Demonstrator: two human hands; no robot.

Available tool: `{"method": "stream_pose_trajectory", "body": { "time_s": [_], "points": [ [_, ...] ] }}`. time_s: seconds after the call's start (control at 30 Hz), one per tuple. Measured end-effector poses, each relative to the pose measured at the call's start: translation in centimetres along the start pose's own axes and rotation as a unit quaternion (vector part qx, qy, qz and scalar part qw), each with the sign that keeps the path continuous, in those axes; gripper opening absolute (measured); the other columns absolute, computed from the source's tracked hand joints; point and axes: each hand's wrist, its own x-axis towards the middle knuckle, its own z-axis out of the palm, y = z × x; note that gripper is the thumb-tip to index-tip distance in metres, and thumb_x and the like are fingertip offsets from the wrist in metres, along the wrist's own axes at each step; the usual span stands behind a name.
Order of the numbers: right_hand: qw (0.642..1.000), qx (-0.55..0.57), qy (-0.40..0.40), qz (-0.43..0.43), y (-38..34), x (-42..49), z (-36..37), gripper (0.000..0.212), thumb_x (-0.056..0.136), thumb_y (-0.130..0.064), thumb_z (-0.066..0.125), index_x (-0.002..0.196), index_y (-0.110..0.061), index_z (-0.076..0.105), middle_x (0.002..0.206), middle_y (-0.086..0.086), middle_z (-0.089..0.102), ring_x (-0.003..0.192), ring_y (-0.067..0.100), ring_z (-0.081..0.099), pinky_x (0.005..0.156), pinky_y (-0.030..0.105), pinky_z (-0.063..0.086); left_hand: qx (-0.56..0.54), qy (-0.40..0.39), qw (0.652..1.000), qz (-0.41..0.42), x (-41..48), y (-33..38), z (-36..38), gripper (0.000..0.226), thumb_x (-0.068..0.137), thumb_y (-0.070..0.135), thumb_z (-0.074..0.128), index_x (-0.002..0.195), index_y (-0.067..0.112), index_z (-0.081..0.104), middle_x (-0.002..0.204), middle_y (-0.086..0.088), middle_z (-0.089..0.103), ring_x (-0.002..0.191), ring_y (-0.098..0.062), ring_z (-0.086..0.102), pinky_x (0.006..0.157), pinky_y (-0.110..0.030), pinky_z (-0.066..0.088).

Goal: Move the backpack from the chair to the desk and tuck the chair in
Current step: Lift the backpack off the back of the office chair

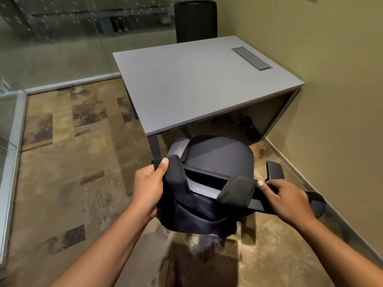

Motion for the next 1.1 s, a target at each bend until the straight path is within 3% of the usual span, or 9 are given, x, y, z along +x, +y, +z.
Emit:
{"method": "stream_pose_trajectory", "body": {
  "time_s": [0.17,0.3,0.4,0.53,0.6,0.73,0.8,0.97,1.1],
  "points": [
    [0.993,0.038,-0.052,0.103,-3.8,1.4,0.6,0.062,0.077,-0.079,0.051,0.060,-0.021,0.063,0.059,-0.009,0.063,0.065,0.014,0.060,0.062,0.032,0.040,0.057,-0.043,0.997,0.037,-0.7,0.3,1.4,0.038,0.094,0.038,0.064,0.084,0.003,0.074,0.087,-0.021,0.076,0.076,-0.026,0.066,0.071,-0.041,0.050],
    [0.963,0.172,-0.022,0.204,-4.2,2.7,0.0,0.051,0.078,-0.031,0.079,0.044,-0.014,0.044,0.048,-0.002,0.048,0.056,0.022,0.051,0.054,0.030,0.034,0.057,-0.067,0.995,0.050,-1.1,0.4,2.6,0.058,0.086,0.049,0.068,0.088,-0.009,0.067,0.091,-0.032,0.071,0.076,-0.029,0.063,0.072,-0.044,0.048],
    [0.891,0.352,0.038,0.283,-3.0,2.6,-1.4,0.041,0.081,-0.010,0.076,0.054,-0.014,0.045,0.053,0.003,0.045,0.055,0.024,0.045,0.056,0.030,0.036,0.048,-0.089,0.994,0.049,-1.3,0.5,3.3,0.085,0.071,0.063,0.068,0.092,-0.018,0.058,0.084,-0.025,0.064,0.077,-0.031,0.057,0.073,-0.045,0.045],
    [0.794,0.494,0.085,0.343,-0.9,1.3,-3.3,0.034,0.080,-0.003,0.074,0.067,-0.016,0.045,0.062,0.005,0.038,0.059,0.024,0.041,0.056,0.038,0.046,0.051,-0.108,0.991,0.056,-1.7,-0.1,4.8,0.074,0.083,0.052,0.066,0.090,-0.021,0.057,0.084,-0.033,0.064,0.078,-0.031,0.056,0.075,-0.045,0.044],
    [0.788,0.504,0.104,0.339,0.2,0.4,-3.8,0.043,0.082,-0.003,0.071,0.063,-0.020,0.036,0.064,0.004,0.035,0.062,0.021,0.038,0.058,0.037,0.044,0.054,-0.124,0.989,0.059,-2.2,-0.7,5.6,0.067,0.090,0.044,0.064,0.090,-0.022,0.055,0.087,-0.044,0.061,0.080,-0.031,0.055,0.076,-0.045,0.043],
    [0.784,0.498,0.155,0.337,2.4,-0.7,-4.6,0.041,0.083,-0.003,0.071,0.063,-0.020,0.039,0.066,0.003,0.037,0.063,0.019,0.037,0.060,0.035,0.033,0.085,-0.141,0.984,0.068,-3.3,-1.4,7.5,0.062,0.083,0.047,0.064,0.062,-0.008,0.045,0.059,-0.010,0.046,0.060,-0.022,0.043,0.063,-0.037,0.035],
    [0.786,0.487,0.177,0.336,3.3,-1.2,-5.0,0.033,0.082,-0.004,0.072,0.069,-0.018,0.046,0.070,0.005,0.042,0.064,0.019,0.037,0.059,0.035,0.031,0.099,-0.150,0.982,0.064,-3.7,-1.8,8.3,0.061,0.087,0.044,0.065,0.062,-0.008,0.043,0.064,-0.008,0.046,0.063,-0.024,0.042,0.065,-0.038,0.036],
    [0.757,0.502,0.220,0.355,5.4,-2.8,-5.8,0.023,0.082,-0.002,0.072,0.076,-0.013,0.053,0.088,0.014,0.054,0.082,0.027,0.053,0.083,0.050,0.053,0.140,-0.167,0.973,0.075,-5.0,-2.3,10.5,0.057,0.093,0.041,0.063,0.063,-0.002,0.040,0.067,-0.008,0.037,0.064,-0.026,0.032,0.063,-0.041,0.031],
    [0.729,0.526,0.236,0.368,7.5,-4.3,-6.0,0.021,0.084,0.000,0.069,0.078,-0.012,0.053,0.094,0.016,0.056,0.087,0.029,0.057,0.095,0.056,0.053,0.150,-0.199,0.965,0.076,-5.6,-2.5,12.1,0.063,0.093,0.043,0.063,0.069,-0.012,0.043,0.071,-0.009,0.048,0.067,-0.026,0.042,0.063,-0.047,0.038]
  ]
}}
